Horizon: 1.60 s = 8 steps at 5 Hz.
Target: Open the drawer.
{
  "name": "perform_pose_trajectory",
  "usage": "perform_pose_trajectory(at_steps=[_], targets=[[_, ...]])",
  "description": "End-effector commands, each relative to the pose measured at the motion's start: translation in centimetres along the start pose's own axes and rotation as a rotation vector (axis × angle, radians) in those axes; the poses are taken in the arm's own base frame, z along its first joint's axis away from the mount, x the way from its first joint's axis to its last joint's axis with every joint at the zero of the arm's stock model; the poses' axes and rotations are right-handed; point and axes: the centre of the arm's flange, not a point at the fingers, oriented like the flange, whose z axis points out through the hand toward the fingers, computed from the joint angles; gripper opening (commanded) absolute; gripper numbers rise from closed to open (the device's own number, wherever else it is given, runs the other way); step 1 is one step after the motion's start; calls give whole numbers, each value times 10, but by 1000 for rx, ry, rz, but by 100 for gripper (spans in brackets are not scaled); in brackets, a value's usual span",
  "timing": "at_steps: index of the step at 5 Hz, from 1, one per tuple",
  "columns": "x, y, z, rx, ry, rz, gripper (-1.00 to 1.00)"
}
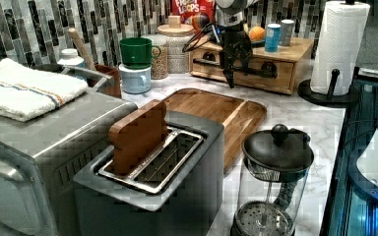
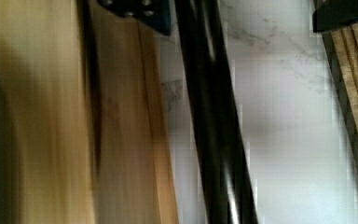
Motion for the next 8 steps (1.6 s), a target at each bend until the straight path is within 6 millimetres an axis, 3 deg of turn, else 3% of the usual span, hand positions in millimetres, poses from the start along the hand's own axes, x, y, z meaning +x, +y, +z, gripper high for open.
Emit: perform_pose_trajectory(at_steps=[1, 2, 3, 6, 7, 8], targets=[[48, -109, -47, 35, 248, -64, 100], [51, -131, -40, 45, 251, -72, 100], [41, -153, -37, 63, 249, -67, 100], [2, -261, -44, 120, 228, -25, 100], [-15, -291, -41, 131, 234, -2, 100], [-26, -309, -43, 132, 237, -20, 100]])
